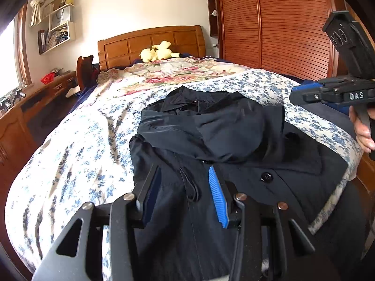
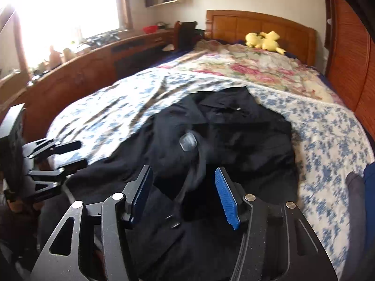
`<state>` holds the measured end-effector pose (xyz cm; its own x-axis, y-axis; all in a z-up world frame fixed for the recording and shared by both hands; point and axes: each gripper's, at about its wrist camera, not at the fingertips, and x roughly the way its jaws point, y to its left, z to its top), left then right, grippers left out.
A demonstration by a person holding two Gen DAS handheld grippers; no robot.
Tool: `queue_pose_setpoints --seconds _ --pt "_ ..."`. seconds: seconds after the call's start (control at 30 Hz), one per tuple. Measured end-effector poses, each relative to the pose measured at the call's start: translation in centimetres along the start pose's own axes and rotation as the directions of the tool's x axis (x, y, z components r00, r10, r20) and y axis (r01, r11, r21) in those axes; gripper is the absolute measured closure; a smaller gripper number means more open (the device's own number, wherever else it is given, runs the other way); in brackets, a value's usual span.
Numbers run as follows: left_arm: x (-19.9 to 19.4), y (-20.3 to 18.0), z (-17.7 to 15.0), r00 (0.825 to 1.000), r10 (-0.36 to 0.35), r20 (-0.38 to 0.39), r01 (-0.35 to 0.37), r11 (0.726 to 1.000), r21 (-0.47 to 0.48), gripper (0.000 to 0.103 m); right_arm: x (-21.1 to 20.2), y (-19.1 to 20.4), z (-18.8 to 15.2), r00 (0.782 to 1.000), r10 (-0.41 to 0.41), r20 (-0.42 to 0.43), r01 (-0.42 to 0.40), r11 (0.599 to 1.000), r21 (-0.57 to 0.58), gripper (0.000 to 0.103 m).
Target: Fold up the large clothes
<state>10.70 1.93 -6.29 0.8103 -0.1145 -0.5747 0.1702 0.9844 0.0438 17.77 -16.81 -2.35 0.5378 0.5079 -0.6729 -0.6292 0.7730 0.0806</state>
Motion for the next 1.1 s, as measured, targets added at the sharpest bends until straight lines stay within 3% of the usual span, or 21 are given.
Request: queue_pose_setpoints --seconds 0.13,0.4,0.93,1.1 --pt "-1.4 -0.8 -0.3 1.0 -0.012 -0.003 0.012 1.0 0.006 0.062 -2.6 1.2 -1.5 0.999 0.024 0.036 -0.024 1.0 0.003 0.046" --pt "-0.5 -4.0 -0.4 0.997 -0.073 -0.036 0.074 0.996 0.04 0.062 -4.4 -0.7 -4.9 0.998 -0.056 0.032 0.054 0.998 0.044 0.046" --pt "6.0 -12.0 1.0 0.98 -0.161 -0.116 0.176 0.974 0.141 0.062 -5.9 -6.6 -11.4 0.987 -0.157 -0.014 0.157 0.969 0.191 0.046" --pt "8.2 -14.6 1.4 0.964 -0.224 -0.145 0.247 0.955 0.165 0.062 -5.5 -7.3 -12.6 0.976 -0.219 -0.012 0.217 0.957 0.19 0.046"
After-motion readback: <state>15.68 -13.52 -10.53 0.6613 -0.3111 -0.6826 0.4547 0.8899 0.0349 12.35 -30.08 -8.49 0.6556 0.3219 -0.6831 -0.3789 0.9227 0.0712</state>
